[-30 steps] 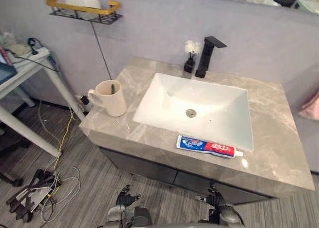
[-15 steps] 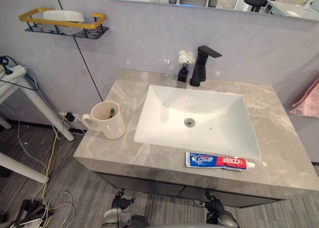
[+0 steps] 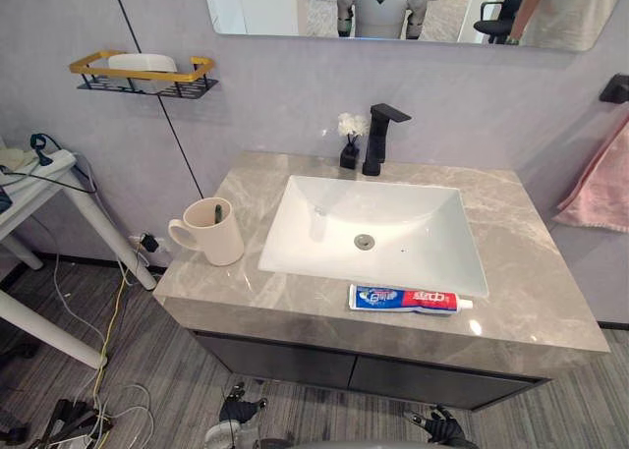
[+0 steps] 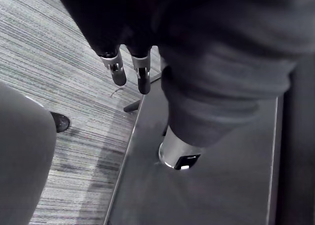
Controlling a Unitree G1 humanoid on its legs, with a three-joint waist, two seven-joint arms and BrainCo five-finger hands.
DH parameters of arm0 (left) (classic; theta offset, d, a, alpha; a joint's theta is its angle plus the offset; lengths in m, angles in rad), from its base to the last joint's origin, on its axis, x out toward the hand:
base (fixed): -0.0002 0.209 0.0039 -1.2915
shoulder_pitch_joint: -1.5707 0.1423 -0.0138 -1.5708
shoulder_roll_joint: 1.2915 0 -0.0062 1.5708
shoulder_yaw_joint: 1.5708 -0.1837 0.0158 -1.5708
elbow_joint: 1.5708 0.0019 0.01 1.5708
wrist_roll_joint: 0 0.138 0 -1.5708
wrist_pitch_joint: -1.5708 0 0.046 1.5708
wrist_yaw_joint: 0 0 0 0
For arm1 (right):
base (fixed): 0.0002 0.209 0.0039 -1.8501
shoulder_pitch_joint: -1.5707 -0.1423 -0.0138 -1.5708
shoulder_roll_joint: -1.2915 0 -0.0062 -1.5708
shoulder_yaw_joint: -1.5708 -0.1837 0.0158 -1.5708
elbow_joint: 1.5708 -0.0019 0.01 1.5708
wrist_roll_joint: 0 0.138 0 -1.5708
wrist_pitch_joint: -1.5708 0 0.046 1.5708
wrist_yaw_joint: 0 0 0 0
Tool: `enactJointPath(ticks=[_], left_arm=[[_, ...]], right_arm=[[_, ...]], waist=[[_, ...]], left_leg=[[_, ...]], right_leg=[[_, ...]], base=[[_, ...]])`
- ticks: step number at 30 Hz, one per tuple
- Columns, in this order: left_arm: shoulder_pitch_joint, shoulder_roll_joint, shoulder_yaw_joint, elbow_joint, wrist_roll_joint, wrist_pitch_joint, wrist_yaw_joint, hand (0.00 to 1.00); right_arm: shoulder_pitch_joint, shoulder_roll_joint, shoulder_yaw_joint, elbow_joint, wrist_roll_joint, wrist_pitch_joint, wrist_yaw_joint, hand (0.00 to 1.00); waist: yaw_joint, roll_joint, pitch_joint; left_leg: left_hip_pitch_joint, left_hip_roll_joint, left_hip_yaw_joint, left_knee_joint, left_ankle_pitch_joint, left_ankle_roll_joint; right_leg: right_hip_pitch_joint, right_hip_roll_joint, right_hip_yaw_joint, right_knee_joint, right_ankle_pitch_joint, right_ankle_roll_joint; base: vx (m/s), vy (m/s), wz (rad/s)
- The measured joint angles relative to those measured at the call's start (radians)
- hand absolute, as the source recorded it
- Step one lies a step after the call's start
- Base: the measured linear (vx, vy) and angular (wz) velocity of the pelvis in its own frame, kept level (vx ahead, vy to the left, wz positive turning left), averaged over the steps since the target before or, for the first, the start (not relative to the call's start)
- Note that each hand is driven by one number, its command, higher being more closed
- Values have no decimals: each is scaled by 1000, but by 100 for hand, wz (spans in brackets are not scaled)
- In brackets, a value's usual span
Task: Organize washtable
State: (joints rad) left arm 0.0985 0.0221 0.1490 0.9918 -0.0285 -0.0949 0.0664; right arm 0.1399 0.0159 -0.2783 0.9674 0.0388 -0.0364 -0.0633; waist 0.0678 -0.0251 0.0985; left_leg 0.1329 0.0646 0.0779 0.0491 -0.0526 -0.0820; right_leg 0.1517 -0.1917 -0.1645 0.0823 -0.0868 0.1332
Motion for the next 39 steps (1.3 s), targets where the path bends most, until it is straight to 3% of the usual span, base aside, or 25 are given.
enactJointPath(ticks=[11,16,22,29,34,39], left_arm=[[2,12,5,0,-32,-1,1,0],[14,32,36,-4,-72,-1,3,0],[66,64,99,-23,-80,-2,3,0],[126,64,107,-36,-79,-3,2,0],[142,75,75,-34,-73,-4,0,0],[143,90,23,-30,-59,-7,-3,0]], right_arm=[[-7,-2,-46,23,92,-4,0,0],[-18,-33,-168,-36,151,-11,-4,0],[5,-145,-366,-237,194,-35,-61,0],[-3,-263,-479,-441,147,-34,-102,0],[-36,-323,-474,-643,67,-35,-142,0],[-84,-450,-408,-792,-21,-55,-152,0]], waist=[[1,-8,2],[0,-22,0],[-3,-54,-5],[-25,-59,-9],[-53,-61,-11],[-55,-60,-11]], left_leg=[[-4,0,10,-10,0,0],[20,3,57,-34,0,0],[59,-1,90,-73,0,0],[74,-4,99,-87,0,0],[74,-7,93,-84,0,0],[80,-8,82,-72,-1,0]], right_leg=[[-3,1,4,-23,12,3],[0,5,42,-54,38,3],[1,4,65,-53,36,1],[1,3,72,-53,34,-2],[5,1,66,-50,34,-2],[20,-1,57,-49,34,-2]], base=[[2,1,-2],[23,19,-26],[-5,13,-15],[6,6,-5],[-4,-3,2],[-45,-16,5]])
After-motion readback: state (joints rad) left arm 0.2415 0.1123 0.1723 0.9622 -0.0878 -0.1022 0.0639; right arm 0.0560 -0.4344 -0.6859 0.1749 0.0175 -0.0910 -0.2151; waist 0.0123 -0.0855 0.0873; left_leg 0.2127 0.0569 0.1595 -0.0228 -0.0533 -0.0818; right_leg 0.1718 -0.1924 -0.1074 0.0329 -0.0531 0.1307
